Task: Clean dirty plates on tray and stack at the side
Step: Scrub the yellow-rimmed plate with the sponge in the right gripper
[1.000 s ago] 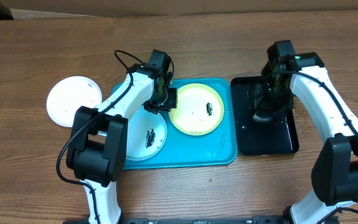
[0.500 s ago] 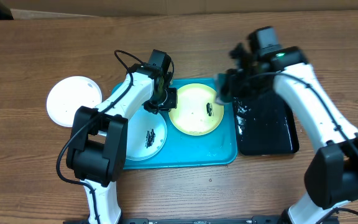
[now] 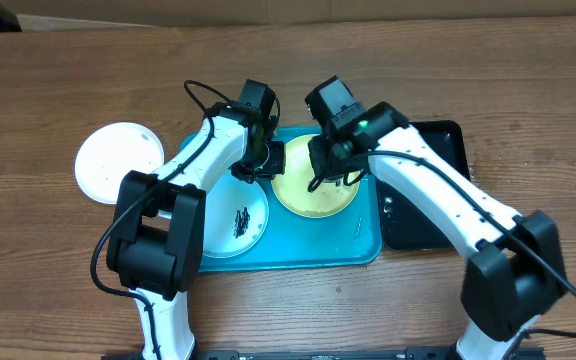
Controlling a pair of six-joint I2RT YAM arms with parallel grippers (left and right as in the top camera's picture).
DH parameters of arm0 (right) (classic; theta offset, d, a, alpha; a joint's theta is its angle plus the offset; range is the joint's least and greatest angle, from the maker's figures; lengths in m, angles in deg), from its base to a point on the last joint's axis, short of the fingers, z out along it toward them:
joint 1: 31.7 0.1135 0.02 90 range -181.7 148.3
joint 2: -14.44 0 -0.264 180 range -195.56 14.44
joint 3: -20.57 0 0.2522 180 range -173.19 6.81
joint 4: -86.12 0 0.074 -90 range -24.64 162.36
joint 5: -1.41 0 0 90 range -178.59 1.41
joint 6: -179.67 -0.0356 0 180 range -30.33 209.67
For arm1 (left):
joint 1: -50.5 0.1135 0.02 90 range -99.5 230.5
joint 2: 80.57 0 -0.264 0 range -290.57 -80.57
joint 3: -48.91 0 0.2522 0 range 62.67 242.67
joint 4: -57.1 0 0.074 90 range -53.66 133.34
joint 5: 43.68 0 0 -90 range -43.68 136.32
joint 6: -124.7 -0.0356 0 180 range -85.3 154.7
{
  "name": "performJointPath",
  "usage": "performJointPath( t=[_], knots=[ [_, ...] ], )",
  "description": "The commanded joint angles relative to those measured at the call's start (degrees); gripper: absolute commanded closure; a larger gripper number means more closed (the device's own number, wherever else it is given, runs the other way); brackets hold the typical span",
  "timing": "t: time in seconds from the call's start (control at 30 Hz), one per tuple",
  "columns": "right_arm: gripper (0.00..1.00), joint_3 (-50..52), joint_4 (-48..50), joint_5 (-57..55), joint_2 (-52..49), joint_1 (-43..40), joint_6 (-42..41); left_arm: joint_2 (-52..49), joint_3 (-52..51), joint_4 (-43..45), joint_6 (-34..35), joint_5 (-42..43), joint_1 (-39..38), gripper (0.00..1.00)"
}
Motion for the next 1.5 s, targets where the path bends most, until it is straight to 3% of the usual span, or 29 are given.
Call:
performJointPath(
  t=[0.0, 0.37, 1.17, 1.47],
  knots=[
    [0.96, -1.4, 0.1, -4.8, -2.4, -0.3, -2.4, 0.0, 0.1, -0.5, -1.5, -0.3, -0.4, 0.96],
    [0.96, -1.4, -0.3, -3.3, -9.3, -1.6, -5.6, 0.0, 0.1, -0.6, -1.5, 0.1, -0.4, 0.96],
    [0.96, -1.3, 0.9, 0.0, -13.1, -4.1, -8.7, 0.0, 0.1, -0.6, -1.5, 0.1, -0.4, 0.96],
    [0.96, -0.4, 1.8, 8.0, -13.2, -7.1, -8.7, 0.0, 0.1, -0.6, -1.5, 0.1, -0.4, 0.96]
  ],
)
